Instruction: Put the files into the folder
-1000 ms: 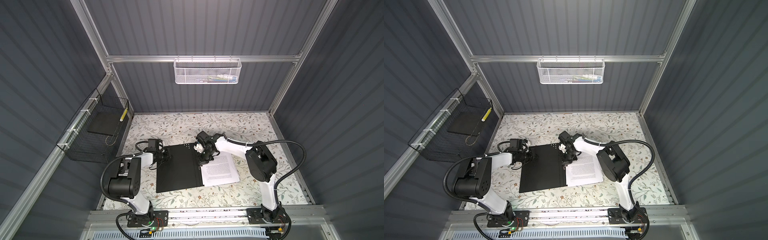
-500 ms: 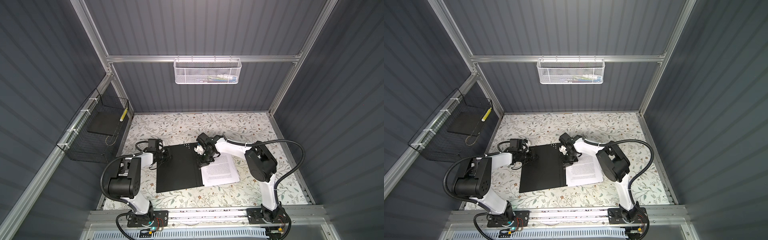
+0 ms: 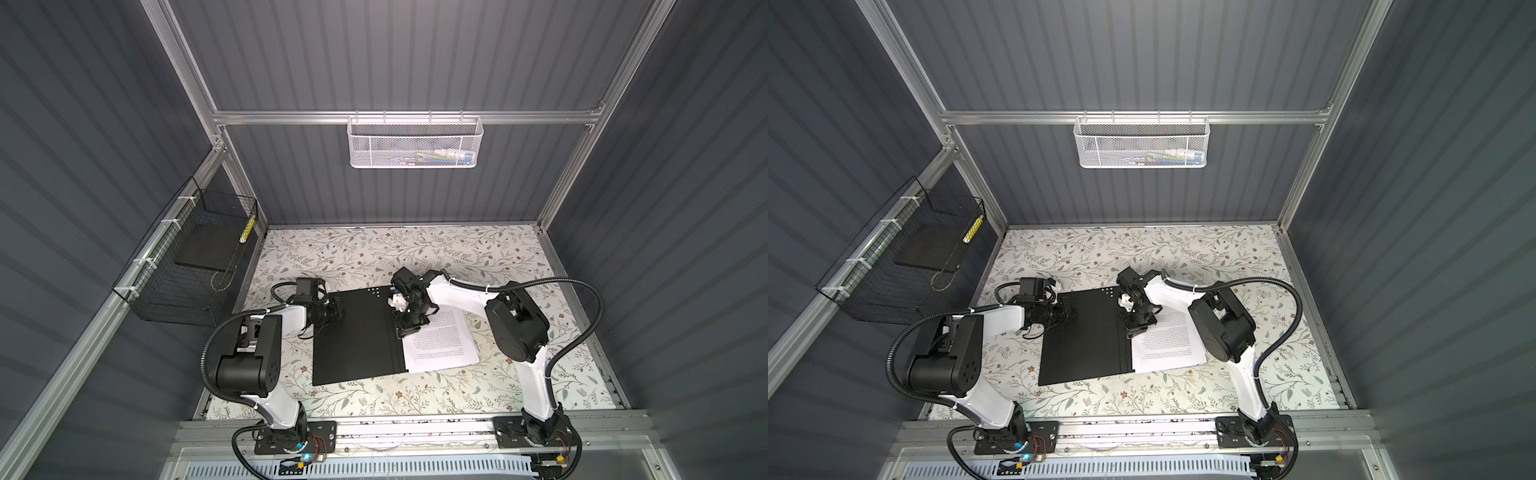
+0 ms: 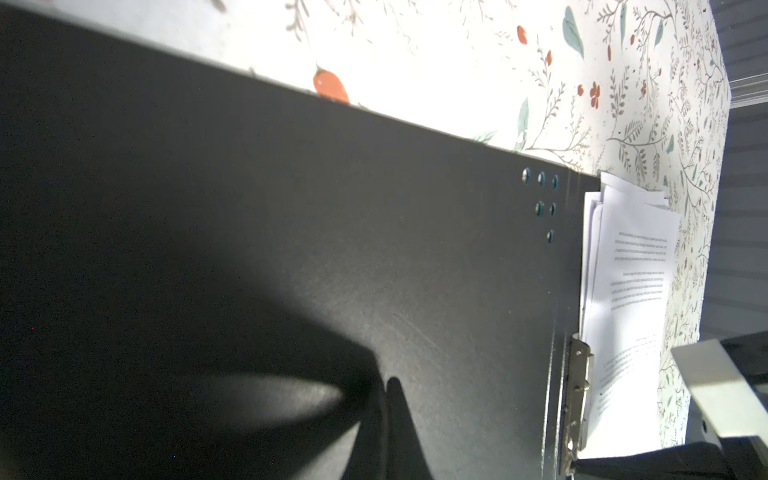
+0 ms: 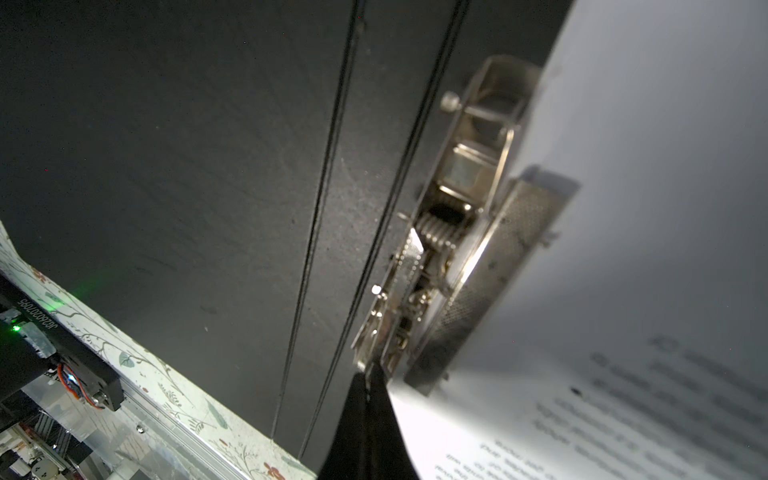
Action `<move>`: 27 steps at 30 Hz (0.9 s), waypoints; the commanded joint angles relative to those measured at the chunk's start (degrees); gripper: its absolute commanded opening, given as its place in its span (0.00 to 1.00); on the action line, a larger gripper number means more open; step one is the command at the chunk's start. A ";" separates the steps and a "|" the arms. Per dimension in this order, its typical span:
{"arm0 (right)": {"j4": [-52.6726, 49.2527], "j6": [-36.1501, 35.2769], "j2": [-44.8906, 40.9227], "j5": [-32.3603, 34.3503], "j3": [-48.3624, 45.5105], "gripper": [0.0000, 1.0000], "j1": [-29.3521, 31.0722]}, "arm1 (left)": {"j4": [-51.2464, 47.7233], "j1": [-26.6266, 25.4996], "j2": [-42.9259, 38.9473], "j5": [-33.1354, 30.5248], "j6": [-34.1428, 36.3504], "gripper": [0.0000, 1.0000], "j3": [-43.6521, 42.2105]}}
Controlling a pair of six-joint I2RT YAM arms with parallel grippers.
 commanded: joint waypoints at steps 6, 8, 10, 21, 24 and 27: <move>-6.99 -2.24 10.43 11.92 -0.51 0.00 -1.08 | -6.87 0.13 3.54 -5.08 1.53 0.00 -2.54; -7.29 -2.53 12.27 11.96 0.51 0.00 -1.08 | -6.95 0.14 3.46 -5.09 1.53 0.00 -2.56; -6.70 -2.55 13.55 11.40 1.03 0.00 -0.99 | -7.05 0.14 3.46 -5.09 1.48 0.00 -2.52; -2.50 -2.10 10.16 6.43 -0.21 0.00 -1.30 | -6.74 0.14 3.10 -5.18 1.44 0.00 -2.88; 2.05 -0.12 5.30 -1.40 -1.91 0.00 -2.20 | -6.78 0.13 3.10 -5.17 1.40 0.00 -2.87; 4.70 1.67 1.71 -4.92 -1.88 0.00 -2.30 | -6.78 0.14 3.11 -5.18 1.44 0.00 -2.87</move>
